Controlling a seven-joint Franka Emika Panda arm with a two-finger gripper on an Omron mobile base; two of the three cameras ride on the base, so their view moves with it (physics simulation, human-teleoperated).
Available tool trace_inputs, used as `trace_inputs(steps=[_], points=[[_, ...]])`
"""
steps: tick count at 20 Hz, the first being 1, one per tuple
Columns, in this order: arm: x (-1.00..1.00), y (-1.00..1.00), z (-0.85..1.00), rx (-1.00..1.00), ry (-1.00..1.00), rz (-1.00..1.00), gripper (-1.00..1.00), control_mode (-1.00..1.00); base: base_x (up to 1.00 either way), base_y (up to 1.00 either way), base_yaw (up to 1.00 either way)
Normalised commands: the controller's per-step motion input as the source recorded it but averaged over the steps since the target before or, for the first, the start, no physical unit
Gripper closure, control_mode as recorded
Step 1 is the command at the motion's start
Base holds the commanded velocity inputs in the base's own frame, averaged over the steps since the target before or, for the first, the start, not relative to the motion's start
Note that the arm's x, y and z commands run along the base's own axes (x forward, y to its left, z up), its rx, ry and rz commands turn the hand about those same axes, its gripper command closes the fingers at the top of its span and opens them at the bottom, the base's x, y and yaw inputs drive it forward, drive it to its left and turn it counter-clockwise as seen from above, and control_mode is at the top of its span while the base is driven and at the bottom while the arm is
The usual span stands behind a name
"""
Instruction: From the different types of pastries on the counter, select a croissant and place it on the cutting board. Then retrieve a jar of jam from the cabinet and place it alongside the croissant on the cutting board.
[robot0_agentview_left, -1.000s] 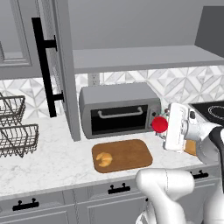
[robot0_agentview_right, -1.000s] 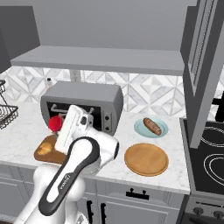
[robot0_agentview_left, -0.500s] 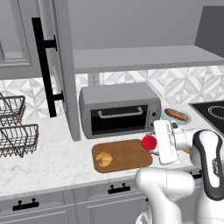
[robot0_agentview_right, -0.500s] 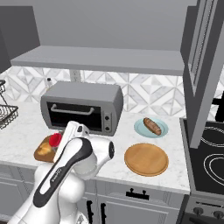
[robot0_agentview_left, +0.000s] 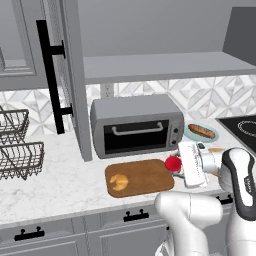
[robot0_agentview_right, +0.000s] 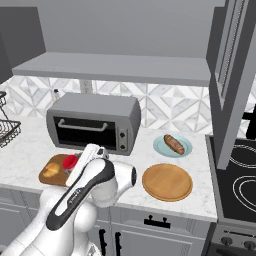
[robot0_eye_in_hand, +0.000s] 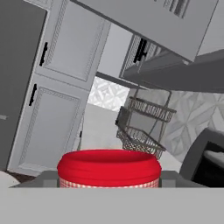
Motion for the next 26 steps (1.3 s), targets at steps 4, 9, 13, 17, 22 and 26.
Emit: trace_inputs(steps=[4,9,13,17,22,26], points=[[0.12,-0.03,-0.36,0.2,0.01,-0.02,1.0,-1.0,0.0,0.0,0.0],[0.28,0.29,-0.34,0.01,0.06,0.01,1.0,-1.0,0.0,0.0,0.0],[0.33,0.54,-0.3,0.0,0.13,0.0,1.0,-1.0,0.0,0.0,0.0],[0.16,0.41,-0.66,0.0,0.09,0.02,1.0,-1.0,0.0,0.0,0.0],[0.0,0.19,-0.92,0.02,0.0,0.05,1.0,-1.0,0.0,0.0,0.0],[0.0,0.38,-0.41,0.09,-0.03,0.0,1.0,-1.0,0.0,0.0,0.0]])
